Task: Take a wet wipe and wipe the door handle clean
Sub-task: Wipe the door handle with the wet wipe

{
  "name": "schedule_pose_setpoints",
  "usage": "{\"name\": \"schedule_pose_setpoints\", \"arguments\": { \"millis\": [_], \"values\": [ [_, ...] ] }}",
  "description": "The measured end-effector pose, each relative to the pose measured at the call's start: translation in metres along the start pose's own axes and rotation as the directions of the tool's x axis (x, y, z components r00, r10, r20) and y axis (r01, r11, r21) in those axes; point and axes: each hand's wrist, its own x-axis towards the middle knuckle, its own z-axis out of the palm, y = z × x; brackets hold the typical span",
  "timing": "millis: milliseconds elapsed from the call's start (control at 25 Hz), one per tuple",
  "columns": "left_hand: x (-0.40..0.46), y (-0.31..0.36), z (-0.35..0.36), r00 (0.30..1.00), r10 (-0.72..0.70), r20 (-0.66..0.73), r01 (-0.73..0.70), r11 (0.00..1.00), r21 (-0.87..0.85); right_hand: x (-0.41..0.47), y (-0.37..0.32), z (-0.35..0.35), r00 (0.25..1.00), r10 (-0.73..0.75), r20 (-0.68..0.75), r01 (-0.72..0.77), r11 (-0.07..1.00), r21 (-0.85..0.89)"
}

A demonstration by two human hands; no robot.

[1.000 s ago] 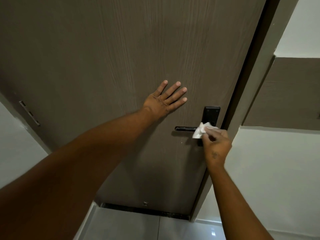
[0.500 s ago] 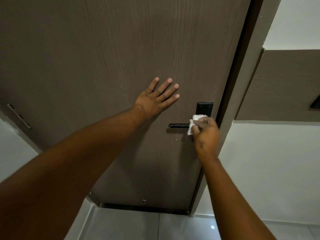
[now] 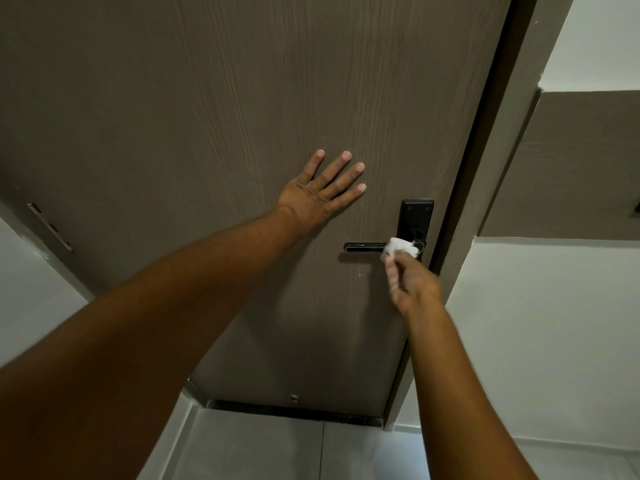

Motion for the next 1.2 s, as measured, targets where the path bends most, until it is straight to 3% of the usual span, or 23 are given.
{"name": "schedule_pose_setpoints", "arguments": {
  "millis": [160,400,520,800,920,1080,1200],
  "values": [
    [0.002,0.001,0.003,1.0,-0.009,-0.007,0.009,1.0,-0.013,-0.015,0.04,0.03,0.988,0.033,0.149,-0.071,0.963,0.259],
    [0.0,0.002,0.003,1.0,-0.018,-0.014,0.017,0.999,-0.028,-0.011,0.064,0.049,0.952,0.081,0.294,-0.107,0.992,0.073],
    [0.003,0.001,0.007,1.0,-0.01,-0.021,0.009,1.0,-0.025,-0.001,0.044,0.026,0.949,0.085,0.302,-0.107,0.992,0.059],
    [0.004,0.002,0.011,0.999,-0.004,-0.047,0.004,1.0,0.012,0.006,0.018,-0.011,0.969,-0.017,0.246,-0.056,0.957,0.283],
    [0.004,0.0,0.007,0.999,0.009,-0.044,-0.01,1.0,-0.007,-0.009,0.044,0.019,0.958,0.058,0.28,-0.1,0.986,0.137],
    [-0.006,-0.011,-0.01,0.991,0.119,0.059,-0.114,0.989,-0.092,-0.021,0.044,0.03,0.966,0.152,0.21,-0.144,0.988,-0.053],
    [-0.021,-0.012,-0.036,0.984,0.175,0.045,-0.157,0.949,-0.274,-0.031,0.029,0.015,0.973,0.158,0.167,-0.114,0.962,-0.248]
  ]
}}
